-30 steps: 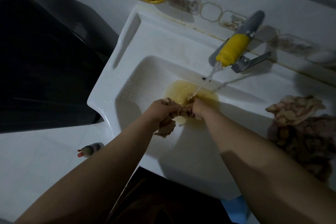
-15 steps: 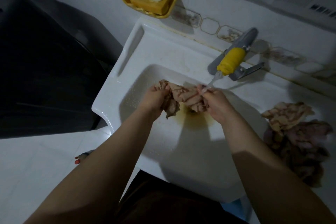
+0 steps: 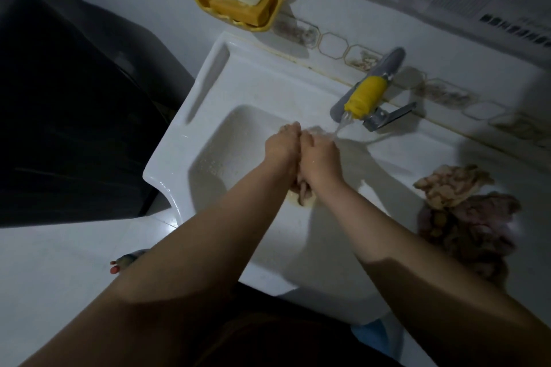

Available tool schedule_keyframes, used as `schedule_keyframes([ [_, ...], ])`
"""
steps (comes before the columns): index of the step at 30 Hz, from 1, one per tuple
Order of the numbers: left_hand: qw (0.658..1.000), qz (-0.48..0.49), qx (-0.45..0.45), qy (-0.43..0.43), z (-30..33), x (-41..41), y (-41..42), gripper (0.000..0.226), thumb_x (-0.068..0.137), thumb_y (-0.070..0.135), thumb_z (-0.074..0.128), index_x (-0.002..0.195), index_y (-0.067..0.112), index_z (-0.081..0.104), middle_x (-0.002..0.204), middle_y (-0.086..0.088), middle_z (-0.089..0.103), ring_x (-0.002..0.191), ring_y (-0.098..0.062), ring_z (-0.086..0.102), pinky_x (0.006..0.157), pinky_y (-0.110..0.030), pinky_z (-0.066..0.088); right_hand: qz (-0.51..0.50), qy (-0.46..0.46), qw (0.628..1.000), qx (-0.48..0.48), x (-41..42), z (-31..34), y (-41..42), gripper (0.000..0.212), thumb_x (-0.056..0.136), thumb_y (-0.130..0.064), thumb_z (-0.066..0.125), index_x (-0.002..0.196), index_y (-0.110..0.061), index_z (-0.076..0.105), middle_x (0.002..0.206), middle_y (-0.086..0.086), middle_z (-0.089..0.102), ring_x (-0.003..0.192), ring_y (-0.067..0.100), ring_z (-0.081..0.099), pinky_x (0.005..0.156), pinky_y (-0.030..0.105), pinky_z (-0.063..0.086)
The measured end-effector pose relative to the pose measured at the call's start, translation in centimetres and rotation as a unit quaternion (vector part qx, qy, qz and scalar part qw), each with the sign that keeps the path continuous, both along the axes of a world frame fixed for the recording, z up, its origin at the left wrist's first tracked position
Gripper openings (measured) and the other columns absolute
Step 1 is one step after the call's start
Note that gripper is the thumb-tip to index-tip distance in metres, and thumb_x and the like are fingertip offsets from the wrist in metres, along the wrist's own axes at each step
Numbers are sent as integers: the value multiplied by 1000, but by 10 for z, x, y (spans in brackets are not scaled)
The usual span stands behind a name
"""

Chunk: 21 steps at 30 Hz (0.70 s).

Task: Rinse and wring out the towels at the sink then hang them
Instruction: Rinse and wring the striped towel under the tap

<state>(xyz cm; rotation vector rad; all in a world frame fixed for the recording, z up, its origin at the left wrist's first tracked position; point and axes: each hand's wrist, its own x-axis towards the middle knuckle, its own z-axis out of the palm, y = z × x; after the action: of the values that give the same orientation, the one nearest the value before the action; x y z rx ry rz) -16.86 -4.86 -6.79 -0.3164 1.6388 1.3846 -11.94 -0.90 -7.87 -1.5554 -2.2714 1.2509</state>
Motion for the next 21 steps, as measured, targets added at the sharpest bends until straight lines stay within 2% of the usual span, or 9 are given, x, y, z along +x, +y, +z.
schedule_keyframes([
  [2, 1000, 13, 26, -2, 0, 8, 1, 32, 96, 32, 49, 110, 7, 64, 114, -19, 65, 101, -34, 64, 71, -35, 54, -50, 6, 999, -5, -2, 4, 9, 38, 99, -29, 43, 80, -2, 63, 97, 27, 66, 97, 37, 61, 81, 39, 43],
  [4, 999, 0, 29, -34, -3, 13, 0, 26, 96, 29, 50, 99, 8, 66, 108, -17, 68, 103, -32, 64, 89, -40, 53, -89, 36, 995, -32, -1, 7, 14, 36, 98, -29, 45, 70, -9, 57, 96, 27, 66, 96, 37, 62, 83, 42, 47],
  [8, 999, -39, -21, -3, 1, -4, 1, 42, 99, 24, 45, 136, 3, 43, 141, -16, 47, 131, -29, 44, 99, -35, 37, -16, 24, 999, 25, 1, 11, -13, 42, 99, -33, 39, 88, -2, 64, 96, 23, 66, 92, 34, 61, 80, 41, 47],
  [11, 991, -98, 52, -79, 7, 3, -5, 44, 98, 43, 47, 117, 6, 61, 108, -19, 66, 99, -30, 66, 73, -33, 53, -20, 8, 999, 33, 9, 5, 8, 38, 98, -38, 42, 83, -9, 61, 90, 19, 66, 88, 32, 62, 79, 40, 49],
  [14, 985, -111, 64, -114, 5, -1, -15, 60, 92, 54, 50, 116, 0, 62, 104, -19, 70, 95, -30, 69, 87, -41, 56, -63, 54, 986, -144, 23, -6, 39, 11, 94, -24, 46, 91, -18, 54, 96, 5, 59, 89, 19, 57, 78, 27, 50],
  [15, 985, -120, 68, -108, 5, -8, -19, 62, 92, 54, 51, 117, -2, 61, 105, -21, 70, 96, -31, 69, 86, -40, 56, -96, 96, 968, -213, 28, -11, 43, 13, 93, -23, 44, 96, -18, 55, 103, 6, 60, 91, 18, 58, 84, 29, 51],
  [17, 977, -131, 111, -127, 10, -20, -26, 55, 95, 48, 50, 106, -4, 62, 87, -18, 73, 75, -24, 72, 66, -28, 59, -75, 109, 945, -299, 38, -10, 41, 30, 99, -37, 42, 113, -17, 59, 115, 9, 64, 96, 22, 63, 88, 41, 52],
  [19, 970, -149, 128, -142, 12, -26, -31, 42, 97, 41, 49, 90, 1, 60, 62, -9, 69, 48, -14, 65, 45, -17, 50, -37, 136, 892, -429, 45, -9, 35, 62, 87, -64, 41, 124, -17, 59, 116, 11, 65, 101, 28, 63, 91, 51, 51],
  [21, 964, -147, 152, -161, 13, -30, -33, 36, 96, 37, 52, 92, 2, 60, 66, -9, 69, 51, -15, 66, 49, -20, 52, -8, 181, 850, -495, 50, -12, 30, 72, 79, -63, 50, 129, -11, 54, 110, 16, 60, 96, 29, 57, 92, 52, 48],
])
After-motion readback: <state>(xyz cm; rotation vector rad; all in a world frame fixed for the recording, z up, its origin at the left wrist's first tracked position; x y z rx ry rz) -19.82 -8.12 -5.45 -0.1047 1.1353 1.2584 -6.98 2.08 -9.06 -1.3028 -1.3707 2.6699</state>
